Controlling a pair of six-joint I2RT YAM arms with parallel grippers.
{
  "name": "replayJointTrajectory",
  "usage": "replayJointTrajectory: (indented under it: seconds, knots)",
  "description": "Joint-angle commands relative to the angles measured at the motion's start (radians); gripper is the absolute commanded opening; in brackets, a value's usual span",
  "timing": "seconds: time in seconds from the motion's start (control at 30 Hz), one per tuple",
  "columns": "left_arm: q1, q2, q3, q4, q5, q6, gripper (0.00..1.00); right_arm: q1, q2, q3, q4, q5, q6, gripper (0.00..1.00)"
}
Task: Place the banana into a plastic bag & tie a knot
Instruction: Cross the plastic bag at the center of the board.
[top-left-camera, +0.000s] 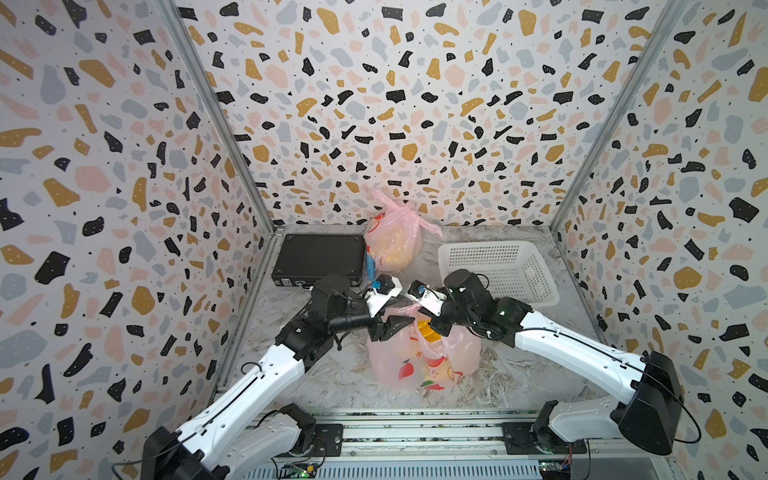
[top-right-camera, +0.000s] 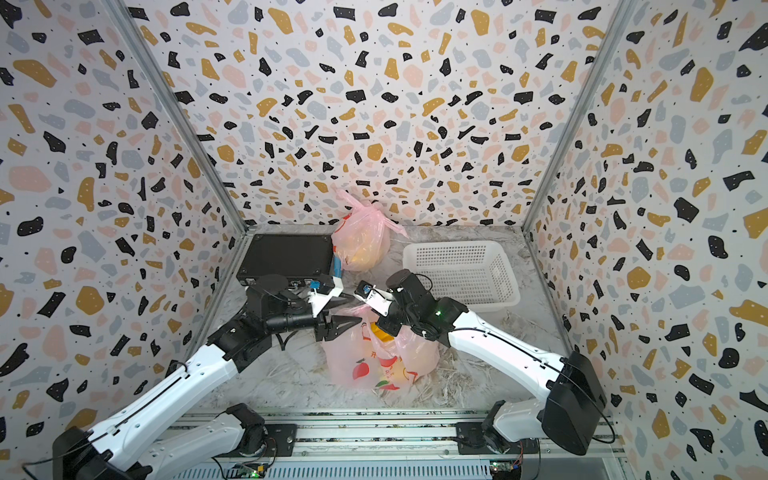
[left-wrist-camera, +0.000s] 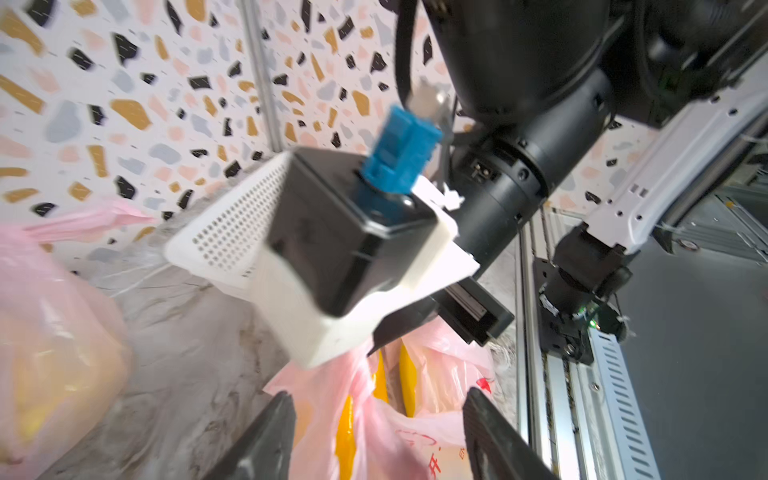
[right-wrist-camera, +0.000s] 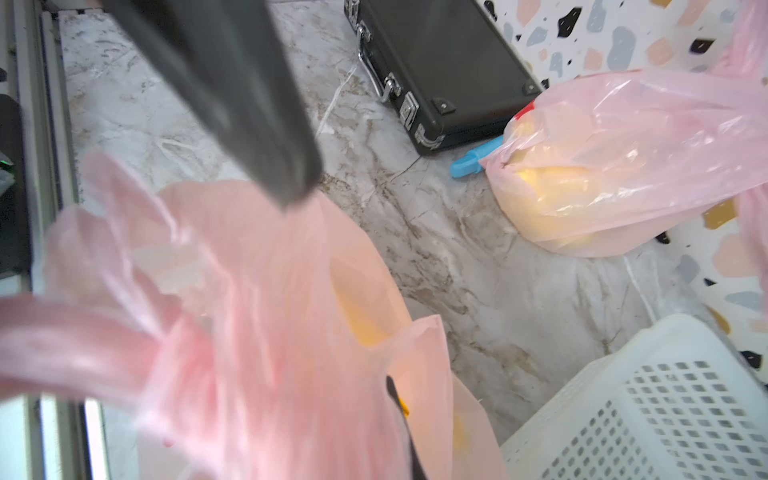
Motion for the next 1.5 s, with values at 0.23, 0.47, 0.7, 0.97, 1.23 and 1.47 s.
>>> replayJointTrajectory:
  seconds: [0.23,0.47,0.7,0.97,1.23,1.47]
  knots:
    - [0.141,0.314,0.196,0.015,0.042,-0.203,0.63,0.012,-0.072,-0.085,0.220,0.051,-0.165,0.00]
    - [0.087,0.486,0.239,0.007,0.201,-0.129,0.52,0.013,-0.112,-0.170,0.412,0.057,-0.176,0.00]
    - [0.078,0.473,0.137,0.105,0.260,-0.123,0.51,0.014,-0.123,-0.213,0.508,0.036,-0.139,0.00]
    - [0.078,0.474,0.091,0.203,0.328,-0.155,0.51,0.014,-0.114,-0.227,0.534,0.011,-0.079,0.00]
    - [0.078,0.441,0.051,0.214,0.364,-0.131,0.56,0.014,-0.099,-0.228,0.518,0.023,-0.063,0.00]
    - [0.078,0.431,0.042,0.210,0.374,-0.119,0.58,0.014,-0.088,-0.219,0.486,0.019,-0.053,0.00]
